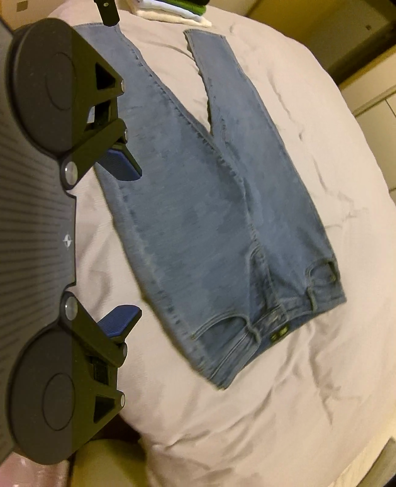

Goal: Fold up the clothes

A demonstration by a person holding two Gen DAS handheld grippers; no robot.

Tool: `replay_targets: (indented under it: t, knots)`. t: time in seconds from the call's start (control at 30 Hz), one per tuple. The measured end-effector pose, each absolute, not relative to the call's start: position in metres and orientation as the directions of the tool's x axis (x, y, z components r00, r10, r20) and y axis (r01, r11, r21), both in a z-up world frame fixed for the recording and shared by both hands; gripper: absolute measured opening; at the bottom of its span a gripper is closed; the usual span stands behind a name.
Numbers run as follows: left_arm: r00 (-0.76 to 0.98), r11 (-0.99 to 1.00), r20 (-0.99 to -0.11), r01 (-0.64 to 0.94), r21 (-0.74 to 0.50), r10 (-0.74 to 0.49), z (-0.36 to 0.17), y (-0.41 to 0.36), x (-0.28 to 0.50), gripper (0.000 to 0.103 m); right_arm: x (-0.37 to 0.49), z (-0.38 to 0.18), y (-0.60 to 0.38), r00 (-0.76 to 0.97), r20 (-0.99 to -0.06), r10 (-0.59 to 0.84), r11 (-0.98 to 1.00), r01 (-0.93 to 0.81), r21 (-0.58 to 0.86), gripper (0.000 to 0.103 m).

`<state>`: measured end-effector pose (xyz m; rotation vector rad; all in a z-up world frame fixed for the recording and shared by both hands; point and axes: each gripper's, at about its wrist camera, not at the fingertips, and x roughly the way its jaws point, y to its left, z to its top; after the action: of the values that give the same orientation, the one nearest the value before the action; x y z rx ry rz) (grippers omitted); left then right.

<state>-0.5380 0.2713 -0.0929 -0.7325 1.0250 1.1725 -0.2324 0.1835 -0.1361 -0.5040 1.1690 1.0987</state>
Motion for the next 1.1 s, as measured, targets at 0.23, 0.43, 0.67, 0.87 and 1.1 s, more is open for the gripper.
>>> replay_targets:
  t: [0.23,0.43,0.67,0.87,1.1]
  knots:
    - [0.036,0.237,-0.902,-0.969,0.075,0.431,-0.081,0.249,-0.540,0.084,-0.248,-0.118,0.171,0.071,-0.890,0.451,0.390,-0.912,0.125,0.090]
    - [0.017,0.167,-0.890,-0.984,0.067,0.455,-0.076,0.217,-0.536,0.088,-0.251,-0.099,0.173,0.090,-0.872,0.480,0.337,-0.937,0.089,0.101]
    - [-0.009,0.078,-0.880,-0.996,0.052,0.475,-0.069,0.171,-0.536,0.093,-0.256,-0.081,0.155,0.072,-0.873,0.483,0.261,-0.963,0.065,0.101]
    - [-0.033,0.020,-0.864,-0.999,0.050,0.502,-0.059,0.140,-0.540,0.096,-0.261,-0.073,0.137,0.040,-0.872,0.487,0.195,-0.979,0.065,0.101]
    - [-0.046,-0.016,-0.854,-0.999,0.045,0.519,-0.049,0.118,-0.542,0.102,-0.265,-0.070,0.123,0.000,-0.868,0.497,0.152,-0.984,0.088,0.101]
